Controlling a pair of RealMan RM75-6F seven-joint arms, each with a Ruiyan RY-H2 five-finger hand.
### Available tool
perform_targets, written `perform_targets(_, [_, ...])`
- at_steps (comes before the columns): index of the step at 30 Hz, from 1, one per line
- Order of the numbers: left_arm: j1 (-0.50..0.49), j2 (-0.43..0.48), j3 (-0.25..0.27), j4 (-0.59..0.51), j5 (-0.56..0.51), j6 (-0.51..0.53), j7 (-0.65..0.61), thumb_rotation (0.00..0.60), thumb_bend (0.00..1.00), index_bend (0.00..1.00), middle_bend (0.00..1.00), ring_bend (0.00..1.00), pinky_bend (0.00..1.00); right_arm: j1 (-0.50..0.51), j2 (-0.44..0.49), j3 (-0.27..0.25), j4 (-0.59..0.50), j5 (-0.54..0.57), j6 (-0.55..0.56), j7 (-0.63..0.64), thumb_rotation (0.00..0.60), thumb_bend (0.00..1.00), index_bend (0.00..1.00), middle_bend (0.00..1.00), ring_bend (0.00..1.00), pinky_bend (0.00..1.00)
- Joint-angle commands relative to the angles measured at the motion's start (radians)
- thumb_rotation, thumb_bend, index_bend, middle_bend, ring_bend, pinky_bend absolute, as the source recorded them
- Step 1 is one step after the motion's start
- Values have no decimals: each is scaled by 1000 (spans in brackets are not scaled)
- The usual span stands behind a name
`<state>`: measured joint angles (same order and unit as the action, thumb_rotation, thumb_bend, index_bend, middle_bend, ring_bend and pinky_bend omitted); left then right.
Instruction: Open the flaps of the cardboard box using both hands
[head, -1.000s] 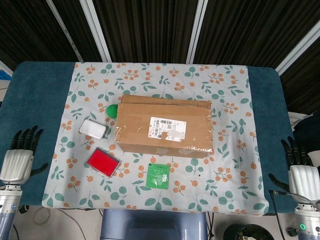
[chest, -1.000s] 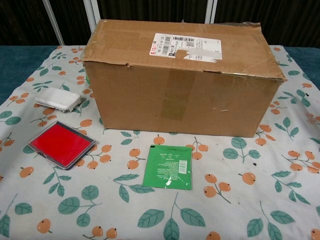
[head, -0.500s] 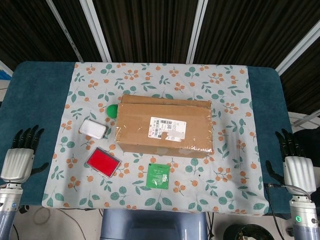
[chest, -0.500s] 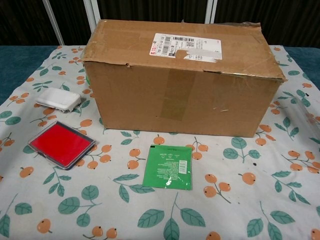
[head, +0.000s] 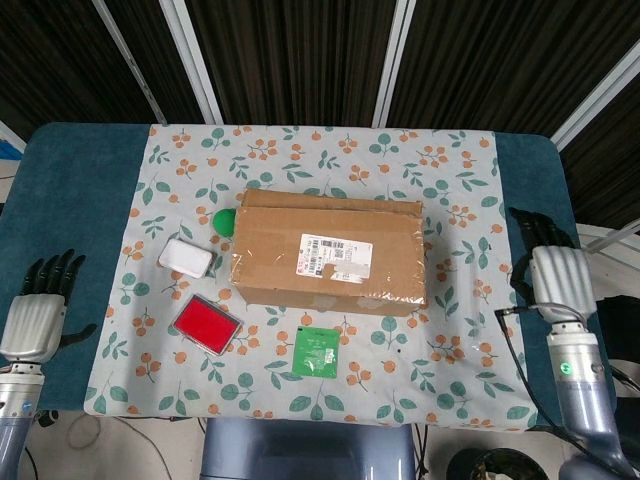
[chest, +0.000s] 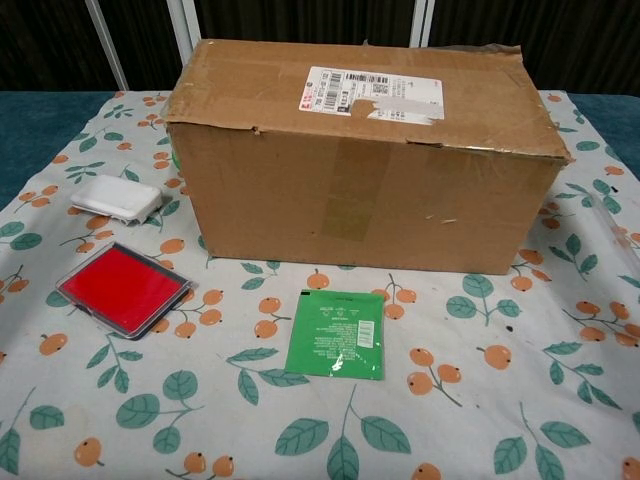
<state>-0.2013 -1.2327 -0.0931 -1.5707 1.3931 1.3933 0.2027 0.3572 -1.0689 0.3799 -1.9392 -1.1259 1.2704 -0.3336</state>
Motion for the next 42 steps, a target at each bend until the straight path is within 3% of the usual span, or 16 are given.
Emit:
perform_targets(1, [-2,2,-3,-4,-8,-6,-2,600,25,0,0,0,0,135,-32,71,48,141,-113,-69,600,1000,278,316,270,320])
perform_targets(10, [-8,6,-4,-11,-15,-21,-22,600,38,0,0,0,0,344,-141,94,207,361,-240,-149,600,1000,313,352,315,369])
perform_targets(16, [-10,7,-6,-4,-15,-21,-36,600,38,0,0,0,0,429,-204,93,276,473,-267,-162,600,1000,324,365,335,370])
perform_targets(32, [-14,10,-9,-5,-33,-33,-45,600,38,0,0,0,0,505,-246,36,299,546,-259,-171,600,1000,383,444,419,373])
perform_targets(42, [-15,11,-10,-12,-42,-37,-50,600,38,0,0,0,0,520,-240,29,263,552,-241,-157,600,1000,484,573,551,496])
